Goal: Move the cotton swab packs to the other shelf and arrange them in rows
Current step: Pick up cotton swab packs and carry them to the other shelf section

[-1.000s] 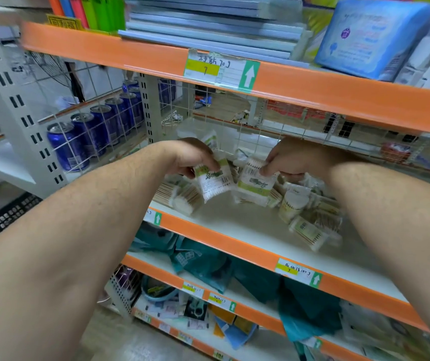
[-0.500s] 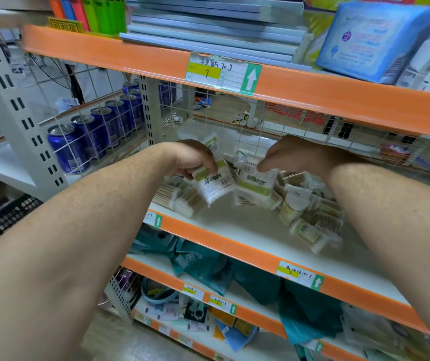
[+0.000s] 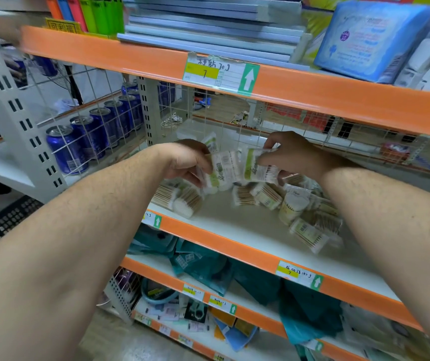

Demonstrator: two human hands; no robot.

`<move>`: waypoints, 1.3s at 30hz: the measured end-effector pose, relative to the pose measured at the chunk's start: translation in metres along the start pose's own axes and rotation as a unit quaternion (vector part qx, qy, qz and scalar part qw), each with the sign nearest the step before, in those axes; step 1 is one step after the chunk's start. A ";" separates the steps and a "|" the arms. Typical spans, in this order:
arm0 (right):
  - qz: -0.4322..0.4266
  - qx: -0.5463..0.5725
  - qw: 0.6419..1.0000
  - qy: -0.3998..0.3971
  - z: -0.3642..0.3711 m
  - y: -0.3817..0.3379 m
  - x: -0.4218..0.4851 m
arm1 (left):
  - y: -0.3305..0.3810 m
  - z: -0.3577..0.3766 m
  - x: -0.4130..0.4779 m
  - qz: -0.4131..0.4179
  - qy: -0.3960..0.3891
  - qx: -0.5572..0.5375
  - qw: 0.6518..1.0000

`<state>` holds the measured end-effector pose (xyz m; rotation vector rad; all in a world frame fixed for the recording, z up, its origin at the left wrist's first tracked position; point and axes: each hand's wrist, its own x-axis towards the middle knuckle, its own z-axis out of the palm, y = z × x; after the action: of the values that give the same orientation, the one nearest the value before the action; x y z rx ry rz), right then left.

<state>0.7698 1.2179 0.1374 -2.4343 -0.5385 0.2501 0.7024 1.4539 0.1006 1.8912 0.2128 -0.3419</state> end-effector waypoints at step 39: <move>-0.134 -0.240 0.961 -0.041 0.020 -0.010 0.021 | 0.025 0.009 0.001 0.045 0.094 0.400 0.910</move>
<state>0.7793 1.2447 0.1272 -2.7778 -1.0609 0.1143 0.7103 1.4369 0.1197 2.7445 0.1155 -0.1883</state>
